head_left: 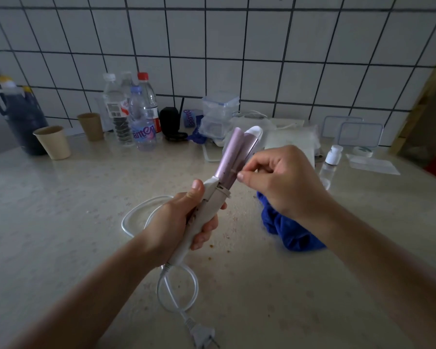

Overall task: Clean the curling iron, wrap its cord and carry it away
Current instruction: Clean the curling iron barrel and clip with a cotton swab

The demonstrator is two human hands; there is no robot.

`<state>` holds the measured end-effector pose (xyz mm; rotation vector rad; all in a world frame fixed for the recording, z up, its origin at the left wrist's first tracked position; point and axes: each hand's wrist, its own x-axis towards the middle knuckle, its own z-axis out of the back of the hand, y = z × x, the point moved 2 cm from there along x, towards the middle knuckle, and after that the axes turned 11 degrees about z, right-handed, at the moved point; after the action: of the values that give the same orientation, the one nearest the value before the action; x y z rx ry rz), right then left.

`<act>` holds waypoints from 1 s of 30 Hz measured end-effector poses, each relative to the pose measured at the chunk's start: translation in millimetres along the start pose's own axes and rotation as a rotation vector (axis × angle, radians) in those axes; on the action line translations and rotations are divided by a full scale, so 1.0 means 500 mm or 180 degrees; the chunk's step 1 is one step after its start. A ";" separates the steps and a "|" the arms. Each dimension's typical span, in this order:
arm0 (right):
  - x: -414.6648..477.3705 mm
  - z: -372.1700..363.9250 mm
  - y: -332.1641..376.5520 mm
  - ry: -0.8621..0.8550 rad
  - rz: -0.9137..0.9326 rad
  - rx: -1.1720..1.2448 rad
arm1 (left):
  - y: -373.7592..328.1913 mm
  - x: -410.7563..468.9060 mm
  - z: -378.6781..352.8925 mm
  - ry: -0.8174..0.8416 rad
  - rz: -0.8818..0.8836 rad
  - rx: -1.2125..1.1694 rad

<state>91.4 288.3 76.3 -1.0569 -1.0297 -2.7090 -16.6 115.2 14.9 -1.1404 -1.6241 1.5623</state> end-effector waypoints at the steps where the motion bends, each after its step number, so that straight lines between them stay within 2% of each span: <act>1: 0.005 0.013 -0.001 -0.0171 -0.0021 -0.0034 | 0.000 0.000 -0.001 -0.0045 -0.0077 0.0095; 4: 0.018 0.055 -0.010 -0.0643 -0.0061 -0.0111 | 0.001 -0.001 -0.003 -0.0150 -0.0283 0.0378; 11: -0.009 -0.016 0.001 0.0087 -0.0024 -0.0028 | 0.004 0.000 0.003 -0.0595 -0.0702 0.0990; 17: 0.016 0.046 -0.009 -0.0575 -0.0064 -0.0121 | -0.004 -0.003 -0.001 -0.0693 -0.0903 0.1210; 22: -0.005 -0.011 -0.004 0.0014 -0.0186 0.0055 | -0.009 -0.007 0.003 -0.0863 -0.1050 0.1437; 27: 0.009 0.014 -0.002 -0.0427 -0.0052 0.0170 | -0.015 -0.007 0.000 -0.0892 -0.1125 0.1452; 30: 0.015 0.028 0.005 -0.0421 -0.0104 0.0172 | -0.014 -0.006 -0.002 -0.0876 -0.1130 0.1390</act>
<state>94.3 296.2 89.7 -1.2350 -1.1424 -2.6504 -15.7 113.4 22.5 -0.3983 -1.4479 1.7643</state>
